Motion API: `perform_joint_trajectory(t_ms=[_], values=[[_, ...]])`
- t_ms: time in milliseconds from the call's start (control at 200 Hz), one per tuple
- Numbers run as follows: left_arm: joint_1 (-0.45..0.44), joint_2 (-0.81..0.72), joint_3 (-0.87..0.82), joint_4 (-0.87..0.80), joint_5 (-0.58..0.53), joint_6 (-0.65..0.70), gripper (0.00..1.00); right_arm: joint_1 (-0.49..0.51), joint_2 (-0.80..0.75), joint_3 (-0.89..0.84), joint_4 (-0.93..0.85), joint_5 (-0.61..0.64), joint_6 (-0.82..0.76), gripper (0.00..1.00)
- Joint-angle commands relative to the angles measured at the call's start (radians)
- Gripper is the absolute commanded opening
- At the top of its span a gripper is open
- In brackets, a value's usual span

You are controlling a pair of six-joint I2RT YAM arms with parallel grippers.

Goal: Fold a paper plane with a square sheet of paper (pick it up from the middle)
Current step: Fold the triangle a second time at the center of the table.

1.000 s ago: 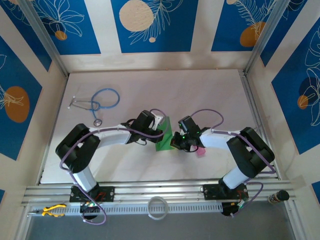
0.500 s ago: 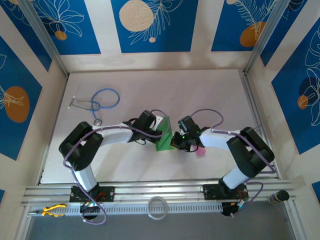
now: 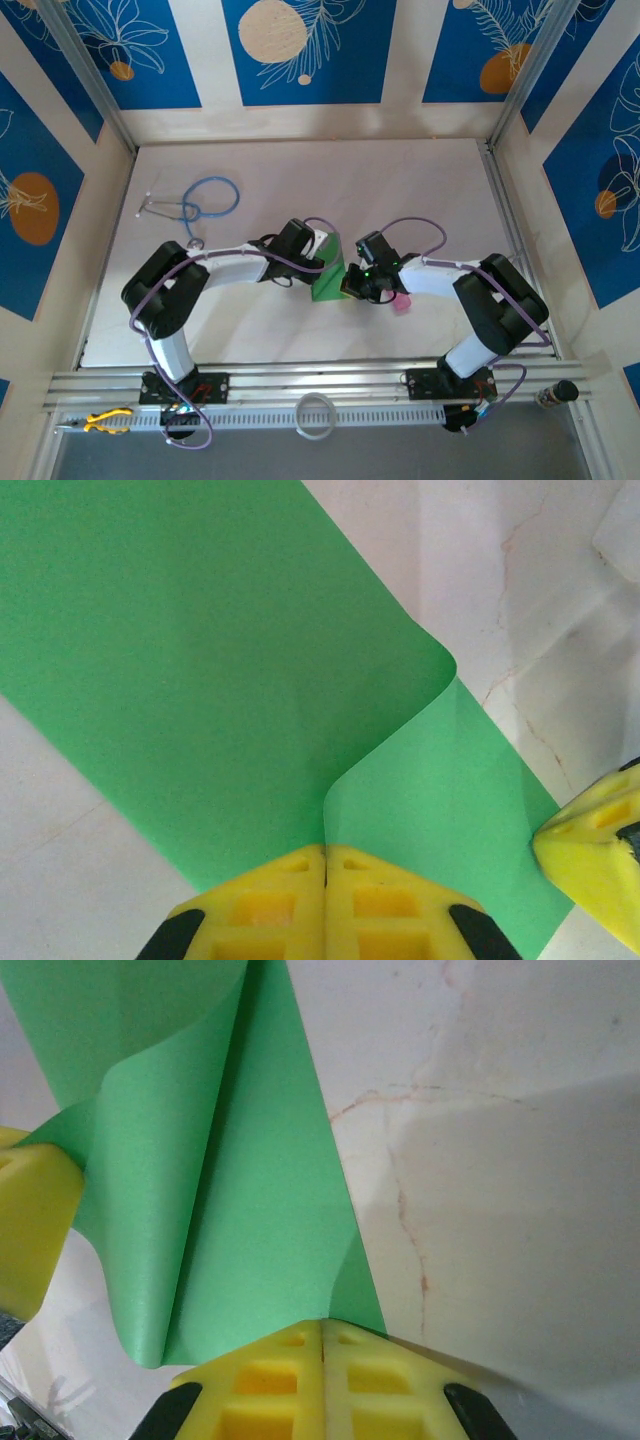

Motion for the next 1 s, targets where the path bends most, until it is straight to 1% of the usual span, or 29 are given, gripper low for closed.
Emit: perform_joint_trajectory(t_ms=[0,325,680,995], values=[[0.013,0.018,0.033,-0.03,-0.022,0.031,0.02,-0.001,0.035,-0.006,-0.091,0.047,-0.015,0.0],[0.012,0.03,0.04,-0.035,-0.019,0.035,0.03,0.0,0.035,-0.005,-0.092,0.047,-0.015,0.0],[0.012,0.028,0.033,-0.038,-0.059,0.022,0.03,-0.001,0.038,-0.003,-0.093,0.046,-0.015,0.0],[0.012,0.038,0.039,-0.043,-0.056,0.024,0.02,-0.001,0.039,-0.001,-0.096,0.045,-0.015,0.0]])
